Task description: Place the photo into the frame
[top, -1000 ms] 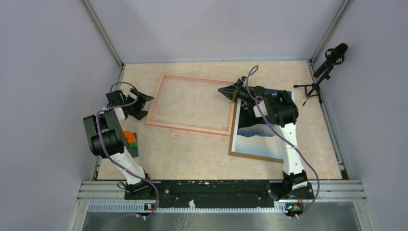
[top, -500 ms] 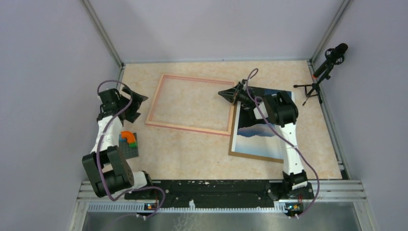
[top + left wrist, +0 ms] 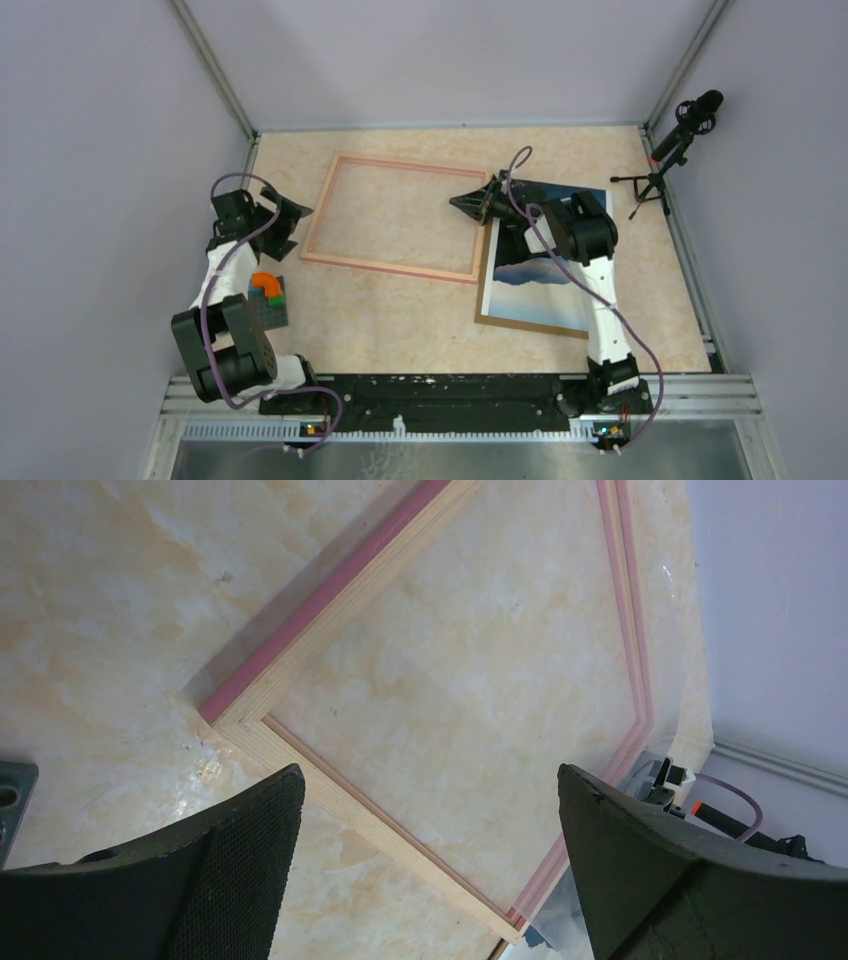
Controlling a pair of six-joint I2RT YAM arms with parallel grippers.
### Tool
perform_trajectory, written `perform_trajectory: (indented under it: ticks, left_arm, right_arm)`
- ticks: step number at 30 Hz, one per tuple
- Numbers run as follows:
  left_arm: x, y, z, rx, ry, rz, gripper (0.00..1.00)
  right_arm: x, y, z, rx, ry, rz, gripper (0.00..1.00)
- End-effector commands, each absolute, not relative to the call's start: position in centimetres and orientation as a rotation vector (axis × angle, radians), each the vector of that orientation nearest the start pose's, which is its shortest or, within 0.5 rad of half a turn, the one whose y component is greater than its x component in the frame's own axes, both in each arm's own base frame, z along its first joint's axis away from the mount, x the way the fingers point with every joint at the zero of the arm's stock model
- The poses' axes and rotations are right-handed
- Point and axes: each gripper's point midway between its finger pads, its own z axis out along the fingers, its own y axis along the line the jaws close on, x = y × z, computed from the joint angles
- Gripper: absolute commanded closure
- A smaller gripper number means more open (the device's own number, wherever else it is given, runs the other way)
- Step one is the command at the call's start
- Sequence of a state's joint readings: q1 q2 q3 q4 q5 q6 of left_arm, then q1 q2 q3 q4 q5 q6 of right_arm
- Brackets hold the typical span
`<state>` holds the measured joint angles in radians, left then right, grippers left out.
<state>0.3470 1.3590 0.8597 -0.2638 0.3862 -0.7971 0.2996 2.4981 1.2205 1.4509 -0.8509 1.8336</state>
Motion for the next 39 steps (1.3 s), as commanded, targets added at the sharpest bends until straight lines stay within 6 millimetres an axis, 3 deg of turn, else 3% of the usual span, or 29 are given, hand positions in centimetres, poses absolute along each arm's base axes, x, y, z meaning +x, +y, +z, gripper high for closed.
perform_trajectory:
  ticks: [1, 8, 13, 18, 24, 39]
  left_arm:
    - [37.6, 3.4, 14.8, -1.002, 2.045, -0.679, 0.01]
    - [38.4, 3.6, 14.3, -1.005, 2.035, -0.683, 0.01]
    - [41.7, 4.0, 14.2, -0.936, 2.046, -0.735, 0.01]
    - [43.9, 4.8, 12.0, -0.899, 2.120, -0.733, 0.01]
    - [43.9, 4.6, 8.4, -0.918, 2.177, -0.780, 0.01]
    - [43.6, 4.0, 6.4, -0.991, 2.180, -0.873, 0.01]
  right_arm:
    - [43.9, 30.9, 12.6, 0.390, 1.826, 2.164, 1.00]
    - [43.4, 30.8, 12.9, 0.371, 1.832, 2.160, 1.00]
    - [43.4, 30.9, 12.9, 0.352, 1.844, 2.140, 1.00]
    - [43.4, 31.0, 13.0, 0.340, 1.848, 2.137, 1.00]
    - [43.3, 31.0, 13.2, 0.316, 1.846, 2.139, 1.00]
    - [43.0, 30.5, 13.6, 0.286, 1.858, 2.111, 1.00]
